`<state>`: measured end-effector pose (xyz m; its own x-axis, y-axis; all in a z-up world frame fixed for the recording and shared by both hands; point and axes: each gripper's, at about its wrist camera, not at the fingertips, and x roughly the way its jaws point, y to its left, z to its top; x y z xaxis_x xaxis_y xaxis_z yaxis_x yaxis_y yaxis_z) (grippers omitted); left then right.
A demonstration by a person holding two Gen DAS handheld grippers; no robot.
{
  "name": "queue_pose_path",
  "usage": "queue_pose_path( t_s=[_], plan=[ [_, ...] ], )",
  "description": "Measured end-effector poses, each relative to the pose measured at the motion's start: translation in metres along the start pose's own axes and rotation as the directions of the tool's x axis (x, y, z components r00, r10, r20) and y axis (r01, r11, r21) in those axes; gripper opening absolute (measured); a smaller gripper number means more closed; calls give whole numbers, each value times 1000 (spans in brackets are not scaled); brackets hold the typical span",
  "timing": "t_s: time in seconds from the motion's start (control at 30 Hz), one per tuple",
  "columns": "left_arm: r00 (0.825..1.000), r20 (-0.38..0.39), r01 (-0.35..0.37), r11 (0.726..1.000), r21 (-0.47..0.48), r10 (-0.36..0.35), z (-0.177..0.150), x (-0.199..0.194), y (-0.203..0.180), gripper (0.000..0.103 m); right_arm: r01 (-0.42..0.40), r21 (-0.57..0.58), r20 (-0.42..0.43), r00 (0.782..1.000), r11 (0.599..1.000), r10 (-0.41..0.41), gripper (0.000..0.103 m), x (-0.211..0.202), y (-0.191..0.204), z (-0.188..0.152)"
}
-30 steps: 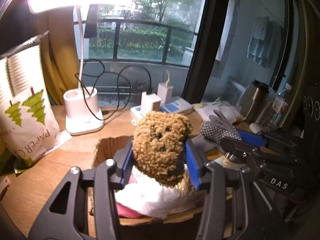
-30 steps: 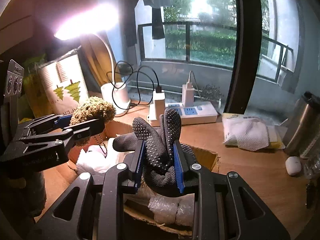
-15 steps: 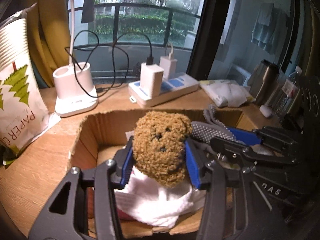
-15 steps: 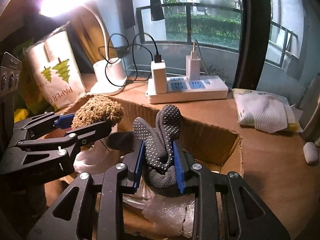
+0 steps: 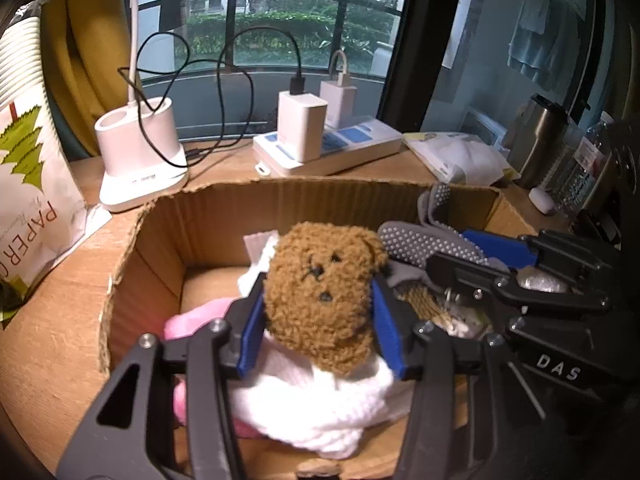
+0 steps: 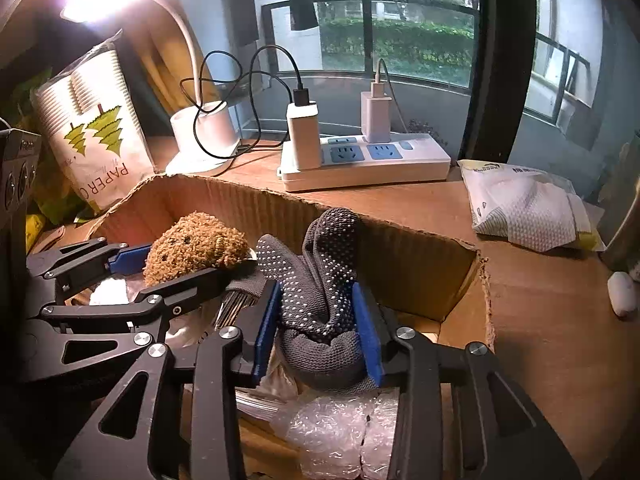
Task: Organize soft objects
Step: 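Lower the bear and glove into the box and open both grippers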
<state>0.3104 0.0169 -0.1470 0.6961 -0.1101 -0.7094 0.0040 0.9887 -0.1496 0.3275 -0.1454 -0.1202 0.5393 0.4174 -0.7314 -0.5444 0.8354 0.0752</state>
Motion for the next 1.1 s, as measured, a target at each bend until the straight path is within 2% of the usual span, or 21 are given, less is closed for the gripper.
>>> queue_pose_path(
  t_s=[0.17, 0.33, 1.1],
  plan=[
    [1000, 11, -6, 1000, 0, 6, 2, -8, 0, 52, 7, 1, 14, 1000, 1000, -7, 47, -9, 1, 1],
    [999, 38, -16, 1000, -8, 16, 4, -21, 1, 69, 21, 6, 42, 999, 1000, -21, 53, -26, 2, 1],
    [986, 164, -21, 1000, -11, 23, -11, -117, -6, 73, 71, -3, 150, 986, 997, -70, 54, -111, 28, -11]
  ],
)
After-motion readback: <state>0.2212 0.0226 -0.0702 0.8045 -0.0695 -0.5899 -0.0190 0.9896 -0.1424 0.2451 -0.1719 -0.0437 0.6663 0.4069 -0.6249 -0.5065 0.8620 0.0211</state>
